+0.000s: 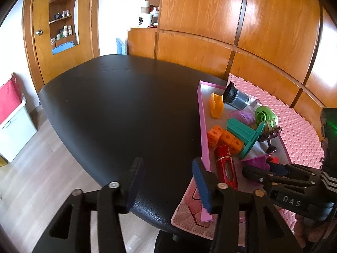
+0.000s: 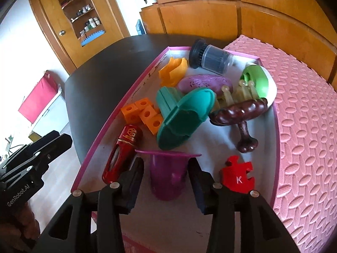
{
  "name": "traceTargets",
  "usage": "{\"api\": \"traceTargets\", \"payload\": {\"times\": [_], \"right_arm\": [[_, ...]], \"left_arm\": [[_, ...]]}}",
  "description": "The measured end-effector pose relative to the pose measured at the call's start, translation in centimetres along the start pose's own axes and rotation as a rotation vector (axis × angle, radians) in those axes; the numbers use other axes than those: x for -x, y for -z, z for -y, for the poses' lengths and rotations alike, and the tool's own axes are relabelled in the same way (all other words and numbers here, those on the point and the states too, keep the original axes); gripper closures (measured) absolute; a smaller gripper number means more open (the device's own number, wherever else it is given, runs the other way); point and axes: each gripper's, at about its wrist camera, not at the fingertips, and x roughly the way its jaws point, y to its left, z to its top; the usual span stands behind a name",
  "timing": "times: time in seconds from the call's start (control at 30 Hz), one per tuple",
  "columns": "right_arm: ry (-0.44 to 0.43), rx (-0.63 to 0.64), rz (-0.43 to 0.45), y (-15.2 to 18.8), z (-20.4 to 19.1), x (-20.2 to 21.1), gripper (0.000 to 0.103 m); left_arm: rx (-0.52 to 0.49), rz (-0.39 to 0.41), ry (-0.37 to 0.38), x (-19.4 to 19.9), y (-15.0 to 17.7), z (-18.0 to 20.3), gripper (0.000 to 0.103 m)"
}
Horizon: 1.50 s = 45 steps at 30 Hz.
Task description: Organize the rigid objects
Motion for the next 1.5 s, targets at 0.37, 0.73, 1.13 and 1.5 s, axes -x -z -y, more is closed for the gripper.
{"api": "traceTargets", "payload": {"times": [0.37, 0.73, 1.13, 1.5], "right_arm": [[0.087, -0.038, 0.166, 1.0, 0.6, 5.0, 0.053], [0.217, -0.1, 0.279, 2.6, 1.4, 8.4, 0.053], [0.228, -0.108, 0.278, 3.4, 1.6, 8.8, 0.053], [0.225, -0.119, 0.281, 3.6, 2.0, 8.8, 0.053]], "left_arm": [[-0.024, 0.063, -0.015, 2.1, -0.3, 1.6, 0.027], [-0.049, 0.103, -0.004, 4.4, 0.2, 4.1, 0.0], [-0.057, 0.112, -0.056, 5.3, 0.7, 5.0, 0.0], [-0.089, 0.136, -0.077, 5.6, 0.9, 5.5, 0.0]]}}
